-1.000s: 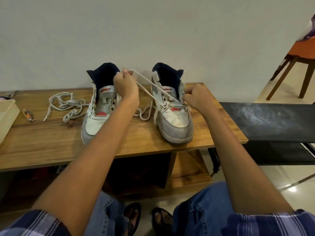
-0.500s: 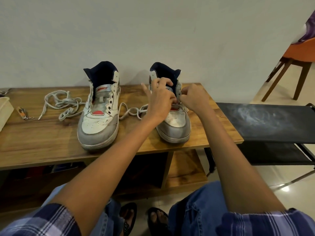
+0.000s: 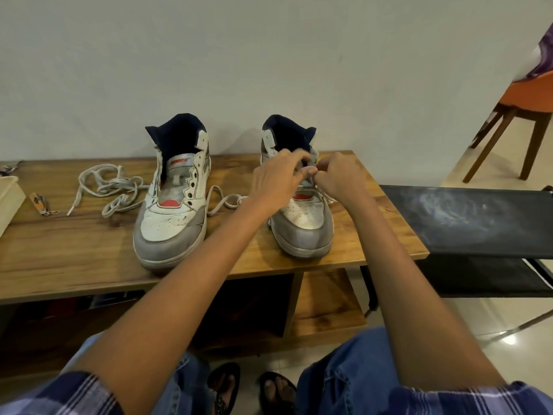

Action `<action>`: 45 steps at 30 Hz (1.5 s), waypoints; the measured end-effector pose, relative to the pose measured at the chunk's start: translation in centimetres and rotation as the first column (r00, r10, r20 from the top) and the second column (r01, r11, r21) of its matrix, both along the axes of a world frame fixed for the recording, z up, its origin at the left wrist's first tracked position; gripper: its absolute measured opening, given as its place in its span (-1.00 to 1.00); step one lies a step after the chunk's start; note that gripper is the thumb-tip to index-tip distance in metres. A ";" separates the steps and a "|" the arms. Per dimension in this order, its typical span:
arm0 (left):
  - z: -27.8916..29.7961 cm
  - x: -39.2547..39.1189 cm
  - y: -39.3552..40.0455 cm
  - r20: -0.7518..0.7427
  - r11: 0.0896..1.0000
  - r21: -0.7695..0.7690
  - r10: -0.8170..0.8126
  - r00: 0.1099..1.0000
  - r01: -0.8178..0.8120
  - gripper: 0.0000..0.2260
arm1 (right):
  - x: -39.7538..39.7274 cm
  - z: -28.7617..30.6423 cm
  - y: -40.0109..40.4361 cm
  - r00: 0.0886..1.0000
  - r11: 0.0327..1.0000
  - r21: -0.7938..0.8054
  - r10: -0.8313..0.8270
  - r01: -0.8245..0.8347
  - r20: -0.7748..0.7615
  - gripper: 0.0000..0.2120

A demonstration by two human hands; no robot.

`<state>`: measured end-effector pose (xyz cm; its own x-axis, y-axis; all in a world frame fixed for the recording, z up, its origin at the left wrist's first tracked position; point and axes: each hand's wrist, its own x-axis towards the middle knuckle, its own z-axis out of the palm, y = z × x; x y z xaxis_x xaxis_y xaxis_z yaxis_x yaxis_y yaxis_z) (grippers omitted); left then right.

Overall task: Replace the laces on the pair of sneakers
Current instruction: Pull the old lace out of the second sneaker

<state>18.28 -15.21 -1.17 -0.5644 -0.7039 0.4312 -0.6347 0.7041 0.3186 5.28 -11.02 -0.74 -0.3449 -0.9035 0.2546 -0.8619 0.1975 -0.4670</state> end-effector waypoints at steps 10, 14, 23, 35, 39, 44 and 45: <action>0.5 0.3 0.7 -0.374 0.989 0.054 0.146 0.916 -0.136 -0.80 | 0.3 0.2 0.1 1.000 1.000 0.009 0.001 -0.001 0.019 -0.70; 5.0 2.6 -1.3 -0.878 0.803 0.470 0.468 0.100 0.367 -0.74 | 0.2 0.1 0.1 1.000 1.000 -0.001 0.002 -0.002 0.026 -0.69; 1.1 1.0 -0.3 -0.059 0.948 0.292 -0.110 0.992 0.123 -0.64 | 0.7 0.2 -0.1 0.999 0.999 0.028 -0.018 0.019 -0.037 -0.79; 6.6 4.9 -2.8 -0.972 0.979 0.170 0.149 0.180 0.110 -0.98 | 0.3 0.2 0.2 1.000 0.999 0.031 -0.027 0.026 0.007 -0.76; 8.7 8.4 -4.5 -0.936 0.923 0.303 0.335 -0.107 0.237 -0.88 | 0.6 0.6 0.5 0.999 0.999 0.031 -0.037 0.038 -0.018 -0.71; 4.7 5.8 -3.1 -0.447 0.757 0.652 0.419 0.790 -0.032 -0.87 | 1.0 0.7 0.4 0.998 0.997 0.055 -0.050 0.051 -0.028 -0.74; 3.8 5.2 -2.8 -0.246 0.726 0.683 0.336 0.909 -0.083 -0.88 | 1.0 0.7 0.4 0.998 0.997 0.061 -0.052 0.054 -0.025 -0.75</action>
<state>23.45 -18.05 2.62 -0.2786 -0.9594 -0.0448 -0.5058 0.1070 0.8560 6.26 -10.65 -0.03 -0.3872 -0.8983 0.2077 -0.8602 0.2708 -0.4322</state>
